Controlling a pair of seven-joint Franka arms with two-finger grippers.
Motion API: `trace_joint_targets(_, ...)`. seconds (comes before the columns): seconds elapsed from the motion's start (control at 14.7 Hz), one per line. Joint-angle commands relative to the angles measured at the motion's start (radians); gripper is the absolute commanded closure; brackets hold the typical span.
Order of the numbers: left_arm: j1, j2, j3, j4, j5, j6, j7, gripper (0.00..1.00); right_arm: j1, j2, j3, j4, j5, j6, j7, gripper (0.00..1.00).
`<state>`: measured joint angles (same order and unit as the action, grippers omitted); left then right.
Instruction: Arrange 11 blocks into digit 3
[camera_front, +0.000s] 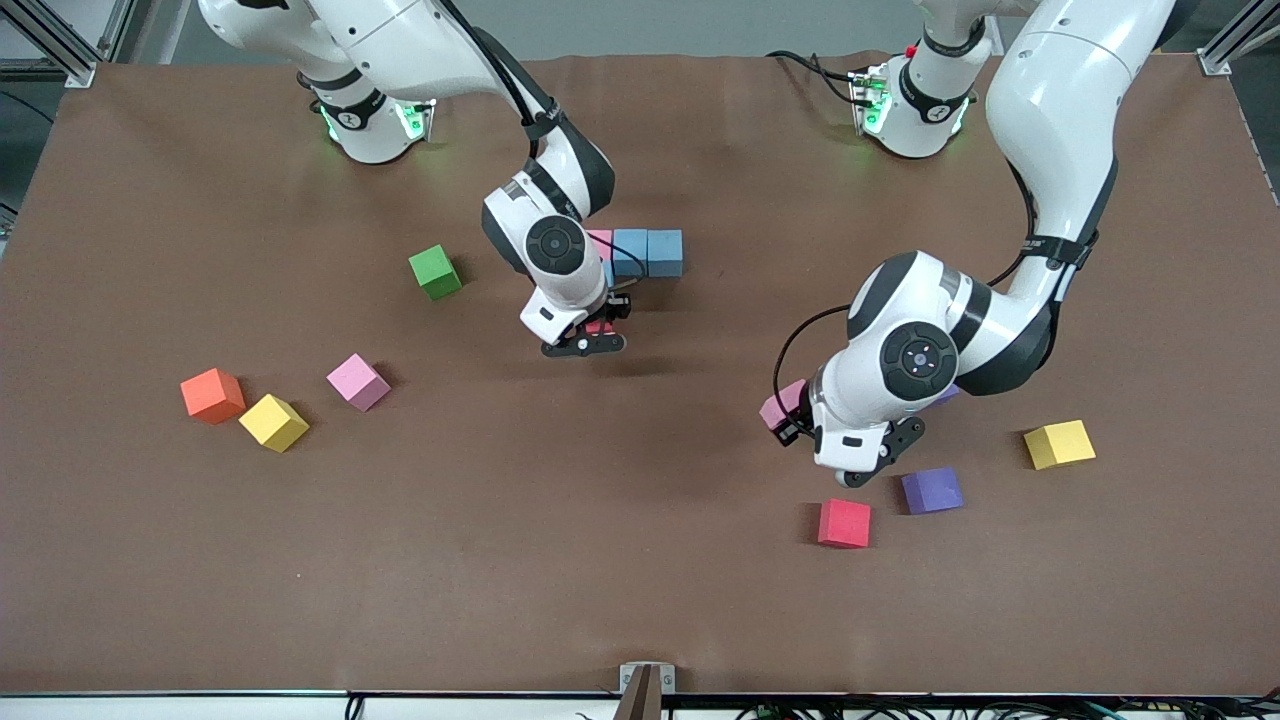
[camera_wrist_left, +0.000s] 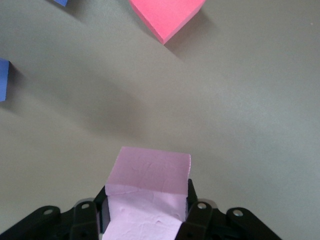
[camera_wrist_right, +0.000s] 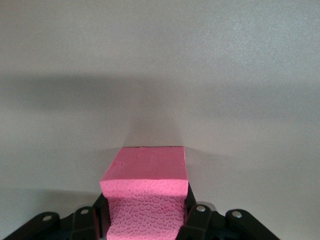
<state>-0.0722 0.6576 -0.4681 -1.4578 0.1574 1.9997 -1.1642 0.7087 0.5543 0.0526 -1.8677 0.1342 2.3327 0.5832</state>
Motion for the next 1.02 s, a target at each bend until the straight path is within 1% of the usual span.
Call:
trace_joint_targets(0.0, -0.008, -0.001, 0.0, 0.002, -0.004, -0.012, 0.017, 0.8, 0.006, -0.037, -0.002, -0.039, 0.005, 0.011, 0.014, 0.69)
trace_joint_targets(0.95, -0.035, -0.001, -0.001, 0.001, -0.002, -0.012, 0.015, 0.8, 0.0, -0.04, 0.003, -0.041, 0.007, 0.011, 0.007, 0.69)
